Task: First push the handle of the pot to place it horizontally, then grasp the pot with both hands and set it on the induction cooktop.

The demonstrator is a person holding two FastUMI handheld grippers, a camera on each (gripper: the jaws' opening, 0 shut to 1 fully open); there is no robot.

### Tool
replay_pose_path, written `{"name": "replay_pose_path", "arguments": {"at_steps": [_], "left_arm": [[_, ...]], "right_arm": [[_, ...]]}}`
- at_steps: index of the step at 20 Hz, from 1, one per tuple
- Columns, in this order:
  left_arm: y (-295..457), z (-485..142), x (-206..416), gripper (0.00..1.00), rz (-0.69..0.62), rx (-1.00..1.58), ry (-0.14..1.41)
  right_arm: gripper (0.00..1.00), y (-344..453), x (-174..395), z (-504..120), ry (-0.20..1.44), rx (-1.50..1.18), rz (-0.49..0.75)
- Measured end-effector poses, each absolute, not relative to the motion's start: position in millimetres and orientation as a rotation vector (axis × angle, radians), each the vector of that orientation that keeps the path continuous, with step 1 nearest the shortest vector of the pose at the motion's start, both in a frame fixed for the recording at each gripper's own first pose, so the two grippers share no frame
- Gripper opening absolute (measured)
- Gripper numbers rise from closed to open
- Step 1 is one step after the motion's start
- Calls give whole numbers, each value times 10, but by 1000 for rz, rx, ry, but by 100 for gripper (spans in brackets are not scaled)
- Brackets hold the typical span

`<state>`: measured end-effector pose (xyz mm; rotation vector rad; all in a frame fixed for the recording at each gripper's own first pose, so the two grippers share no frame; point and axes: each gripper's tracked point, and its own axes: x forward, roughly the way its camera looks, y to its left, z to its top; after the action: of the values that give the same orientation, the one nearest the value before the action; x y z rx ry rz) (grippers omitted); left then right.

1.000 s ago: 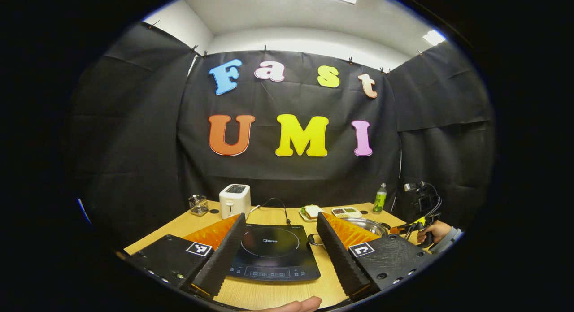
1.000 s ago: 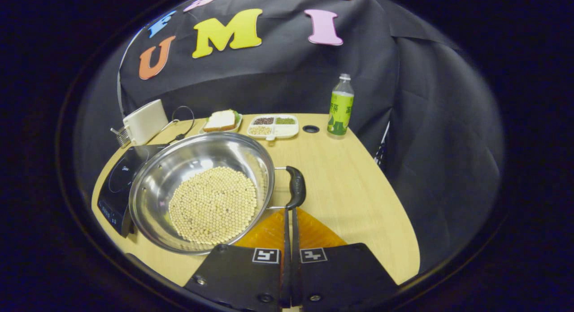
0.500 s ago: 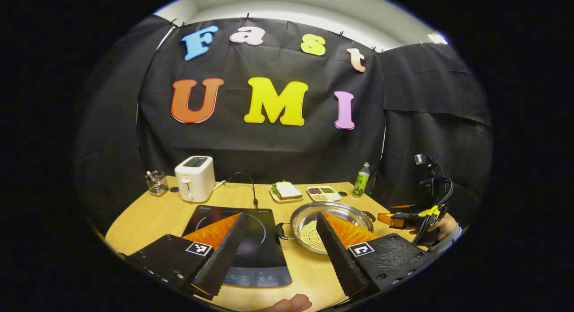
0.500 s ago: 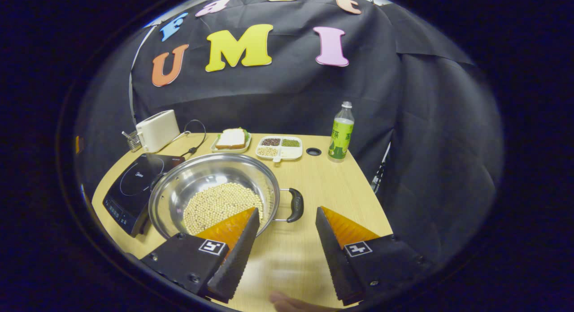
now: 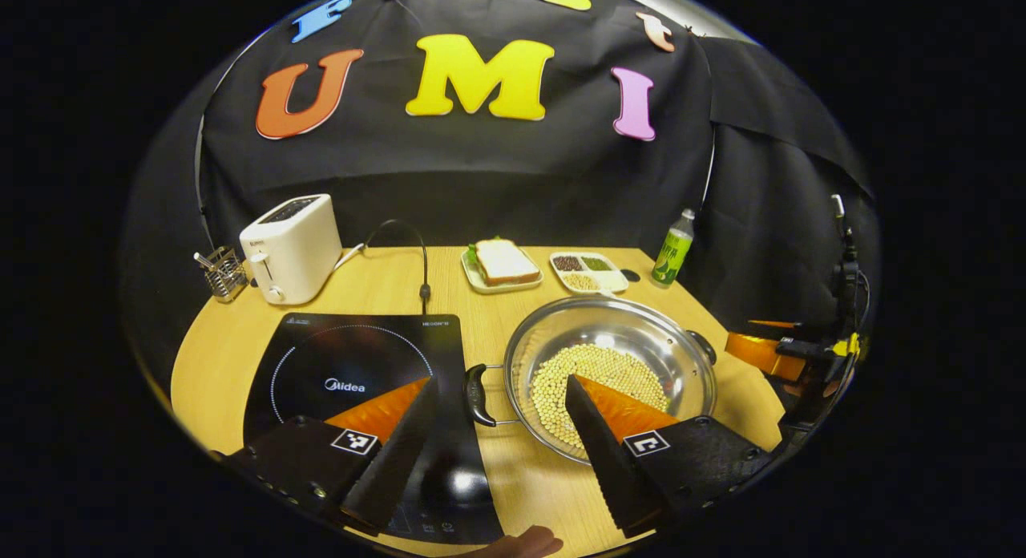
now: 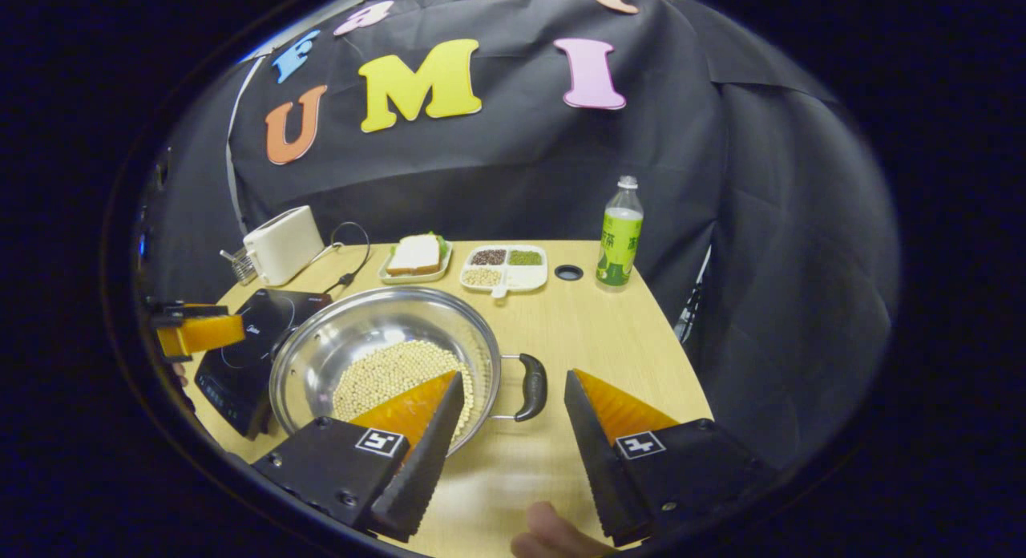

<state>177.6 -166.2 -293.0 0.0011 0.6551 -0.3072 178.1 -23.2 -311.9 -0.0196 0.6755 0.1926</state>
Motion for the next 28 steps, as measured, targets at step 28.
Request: {"name": "replay_pose_path", "arguments": {"at_steps": [28], "left_arm": [[-1683,-3663,2113,67,-200,83,908]], "right_arm": [[59,-172,2102,-3820,875,86,206]]}}
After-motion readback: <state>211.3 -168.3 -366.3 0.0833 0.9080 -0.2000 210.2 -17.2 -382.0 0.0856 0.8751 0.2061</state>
